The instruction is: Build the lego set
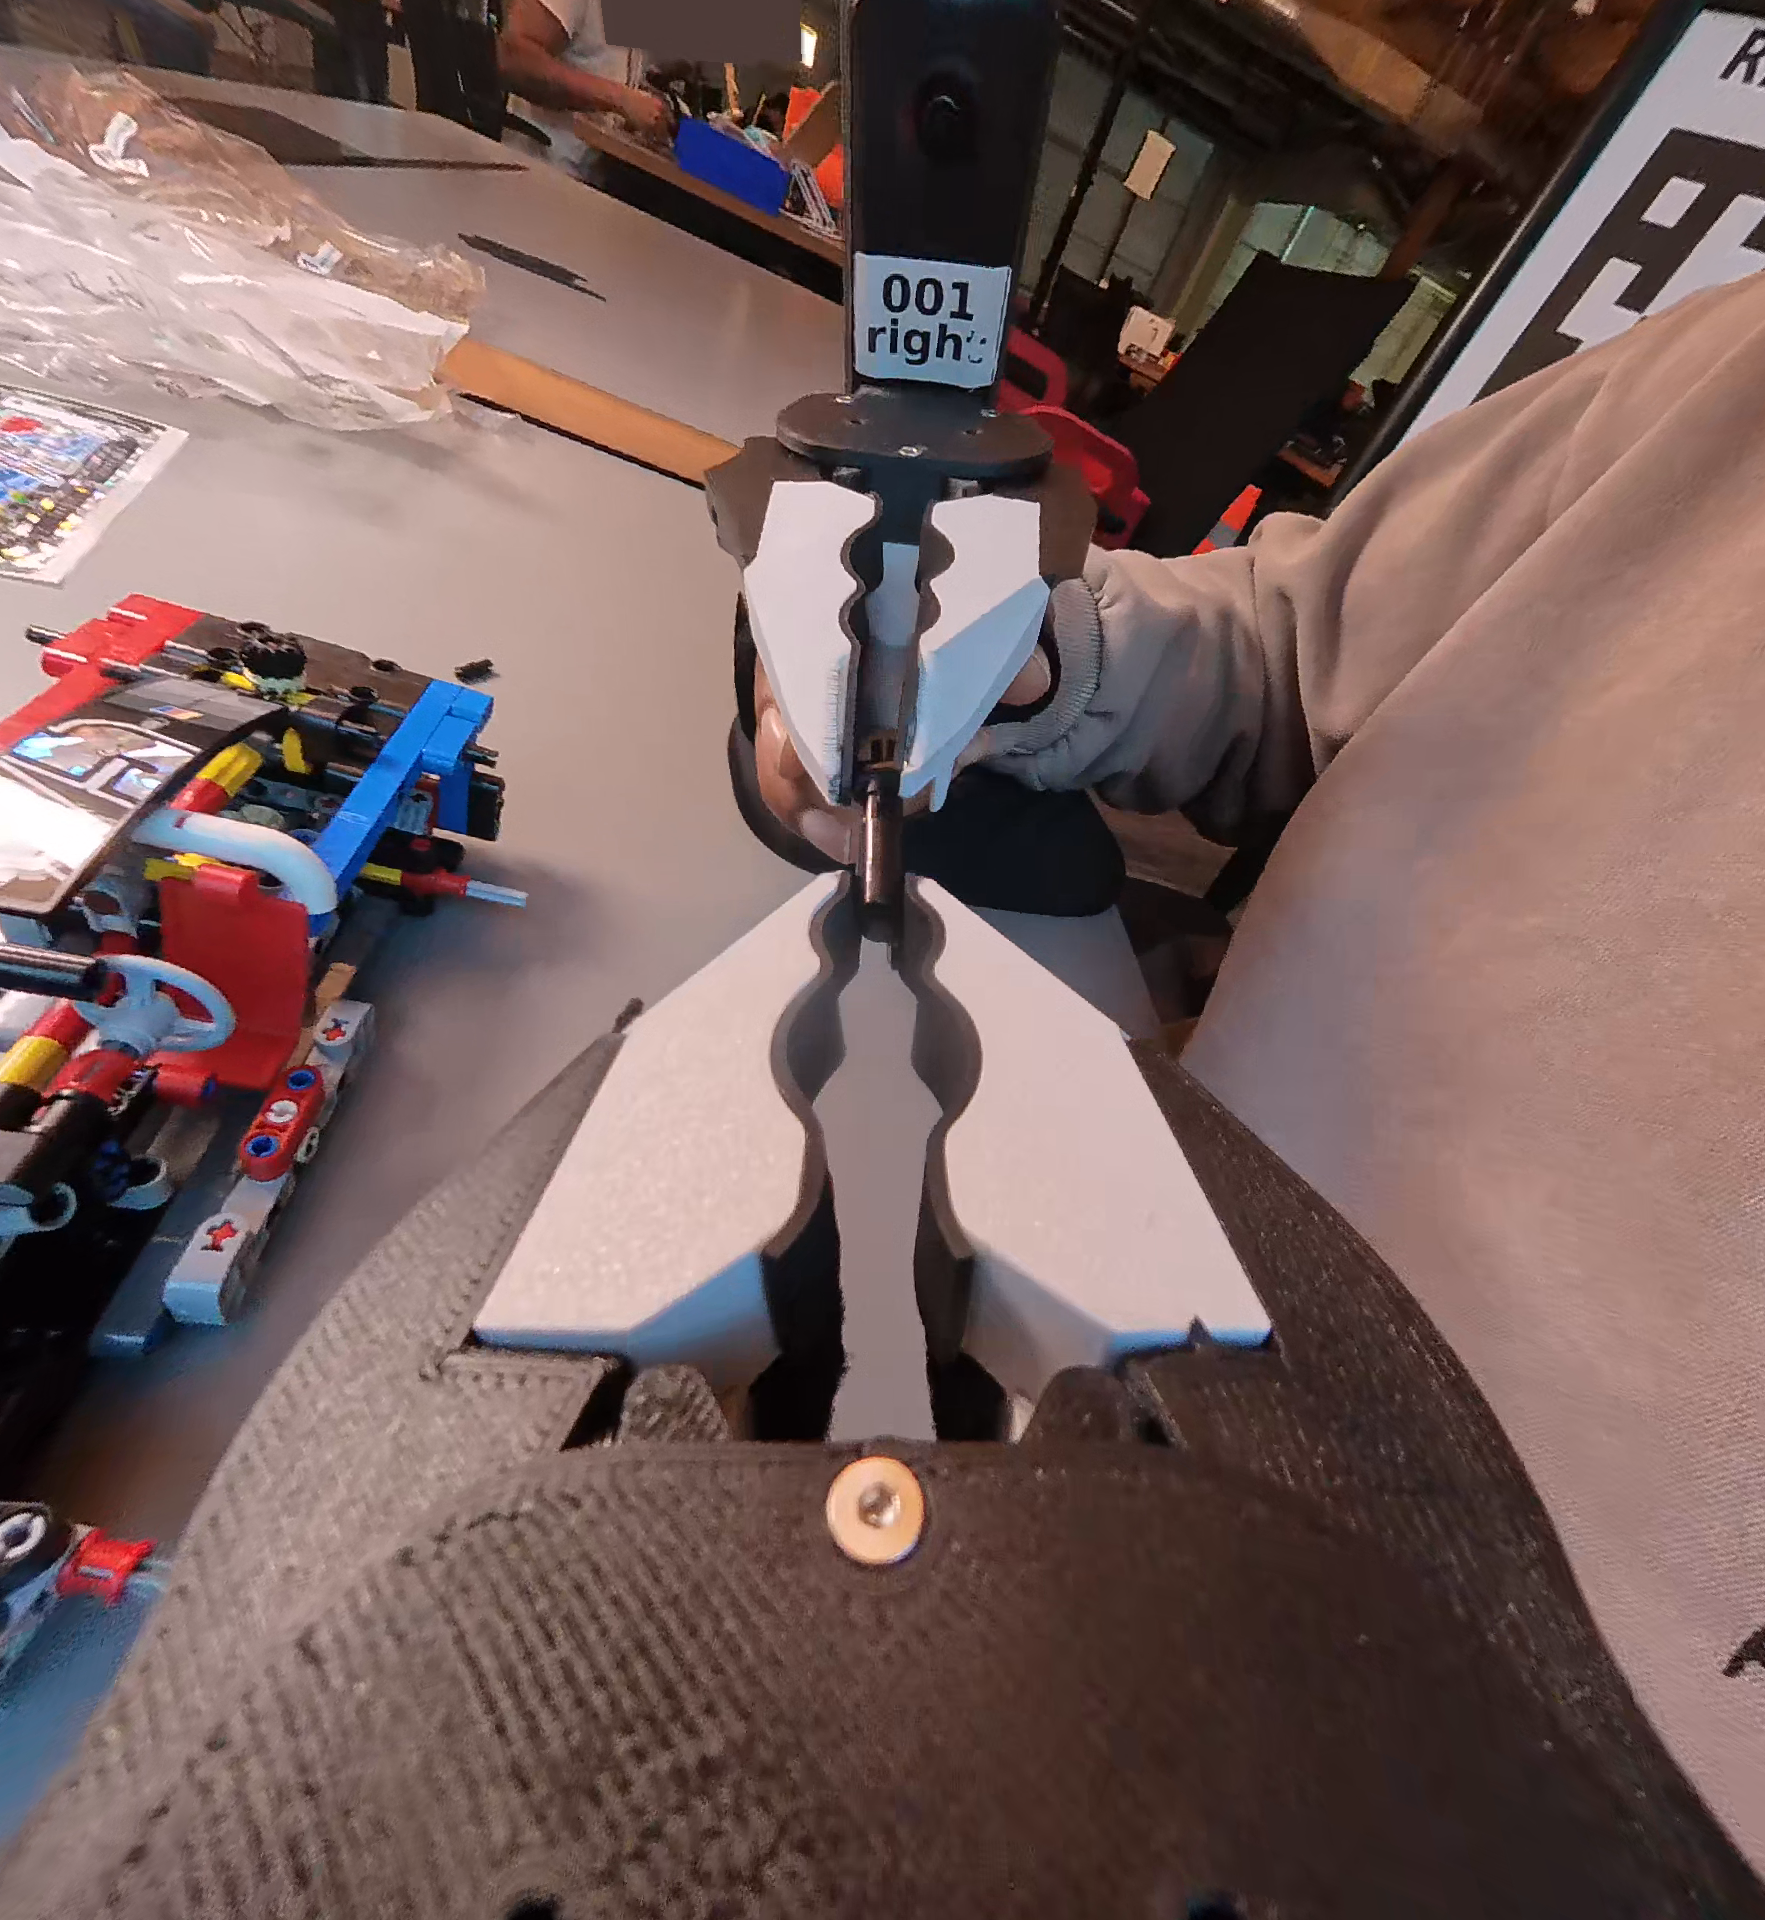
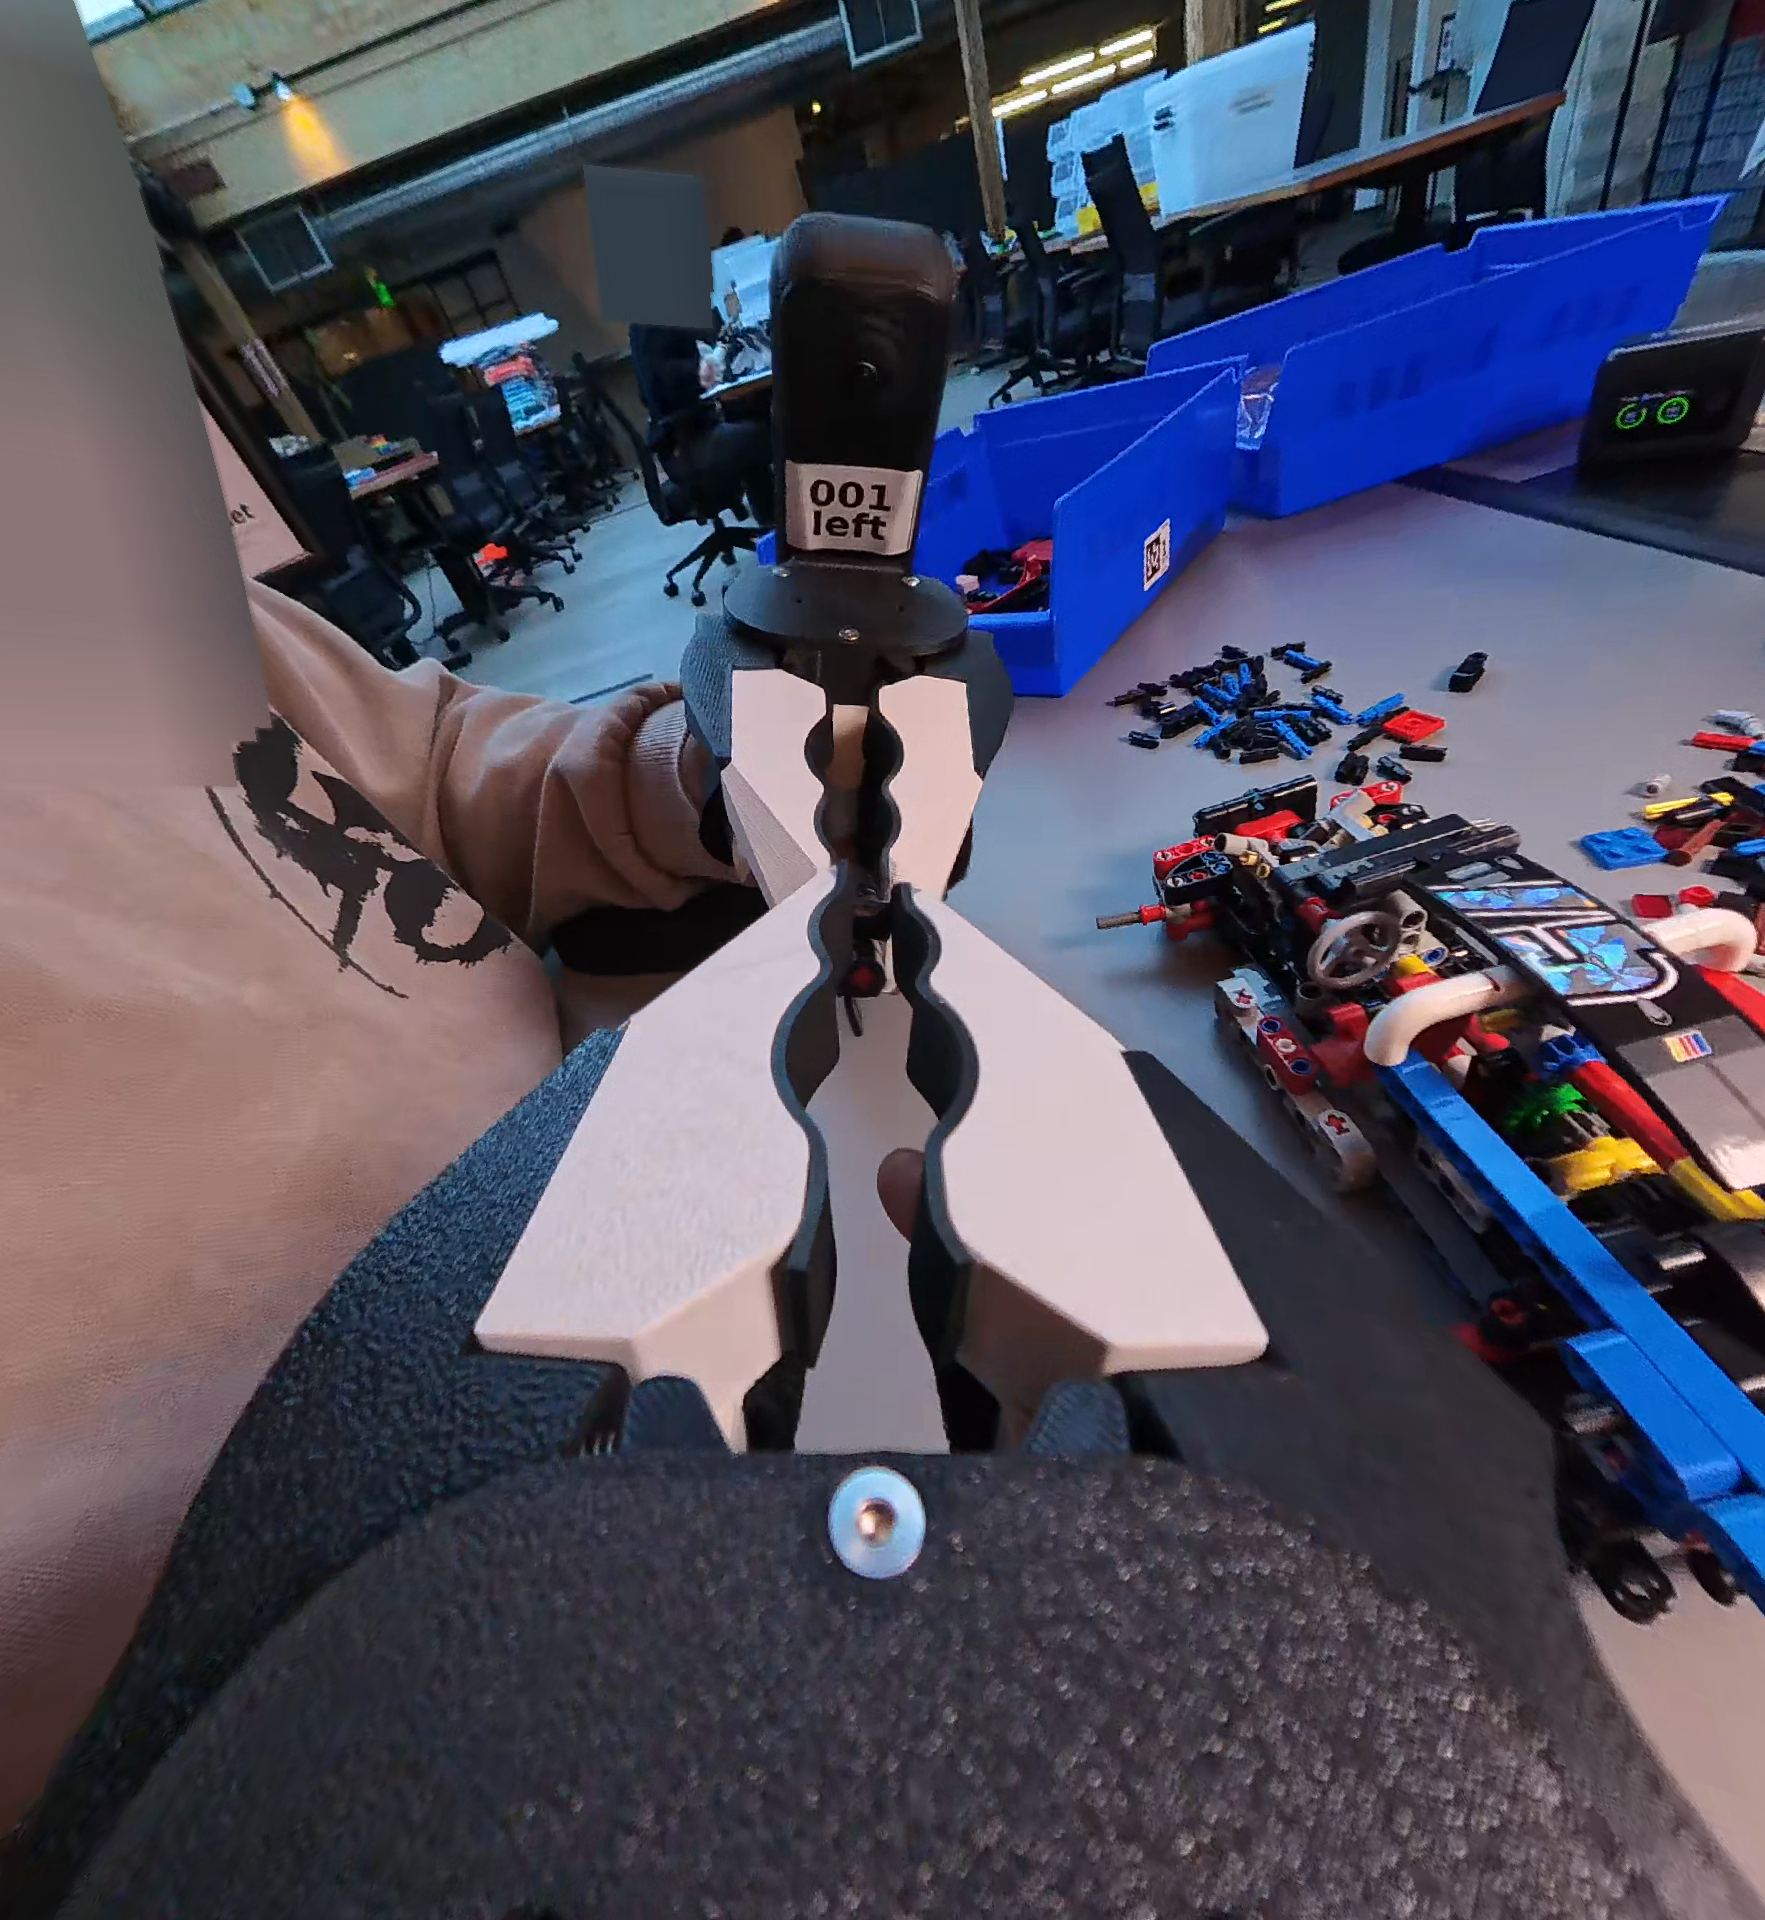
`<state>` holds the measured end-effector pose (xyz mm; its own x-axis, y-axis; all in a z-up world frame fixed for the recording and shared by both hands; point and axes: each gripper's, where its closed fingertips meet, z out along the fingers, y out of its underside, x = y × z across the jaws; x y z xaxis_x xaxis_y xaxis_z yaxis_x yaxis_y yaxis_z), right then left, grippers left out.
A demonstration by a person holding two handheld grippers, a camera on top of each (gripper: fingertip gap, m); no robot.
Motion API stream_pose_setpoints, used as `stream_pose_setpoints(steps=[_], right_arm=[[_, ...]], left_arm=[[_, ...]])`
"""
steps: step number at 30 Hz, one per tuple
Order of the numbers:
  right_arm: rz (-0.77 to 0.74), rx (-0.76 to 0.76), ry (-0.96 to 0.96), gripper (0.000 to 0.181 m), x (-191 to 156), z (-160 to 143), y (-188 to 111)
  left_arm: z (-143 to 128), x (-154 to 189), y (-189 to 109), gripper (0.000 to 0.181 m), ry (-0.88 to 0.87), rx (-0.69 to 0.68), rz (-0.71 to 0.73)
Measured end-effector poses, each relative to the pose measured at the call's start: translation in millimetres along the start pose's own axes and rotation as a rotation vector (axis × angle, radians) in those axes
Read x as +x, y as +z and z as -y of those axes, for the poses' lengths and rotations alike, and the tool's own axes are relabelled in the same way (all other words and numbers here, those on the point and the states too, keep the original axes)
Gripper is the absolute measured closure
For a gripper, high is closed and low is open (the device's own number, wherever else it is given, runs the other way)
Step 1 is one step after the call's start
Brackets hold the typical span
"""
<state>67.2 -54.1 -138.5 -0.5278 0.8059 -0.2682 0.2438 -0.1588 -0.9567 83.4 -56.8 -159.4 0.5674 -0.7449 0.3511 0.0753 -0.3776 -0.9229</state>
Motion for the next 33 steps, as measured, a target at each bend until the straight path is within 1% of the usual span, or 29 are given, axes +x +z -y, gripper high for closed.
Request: stream_pose_setpoints(steps=[6, 8, 12, 17, 21, 24, 27, 33], right_arm=[[-0.044, -0.058, 0.175, 0.177, 3.2, 0.3, -1.5], [-0.040, -0.080, 0.135, 0.176, 0.4, 0.7, -3.1], [0.023, -0.125, -0.023, 0.176, -8.7, -0.4, -6.6], [0.042, -0.184, -0.359, 0.176, -22.9, -2.9, -7.3], [0.044, -0.220, -0.530, 0.176, -32.0, 0.0, -6.0], [0.053, -0.248, -0.563, 0.176, -33.7, -2.9, -5.3], [0.041, -0.241, -0.559, 0.176, -33.3, -2.8, -4.9], [0.003, -0.193, -0.505, 0.176, -32.6, -4.2, -5.0]], left_arm=[[1.7, -8.8, 1.3, 0.176, 0.219, -0.020, 0.164], [2.9, -7.9, 2.1, 0.176, 0.280, -0.023, 0.193], [2.7, 0.7, 5.3, 0.176, 0.332, -0.031, 0.167], [0.4, 13.7, 6.7, 0.176, 0.318, -0.019, 0.070], [2.2, 22.8, 5.7, 0.176, 0.317, 0.002, 0.002], [-0.7, 23.5, 6.0, 0.176, 0.347, -0.016, 0.009], [-0.3, 22.2, 5.6, 0.177, 0.367, -0.021, 0.029], [-2.3, 17.0, 8.6, 0.177, 0.471, -0.065, 0.132]])
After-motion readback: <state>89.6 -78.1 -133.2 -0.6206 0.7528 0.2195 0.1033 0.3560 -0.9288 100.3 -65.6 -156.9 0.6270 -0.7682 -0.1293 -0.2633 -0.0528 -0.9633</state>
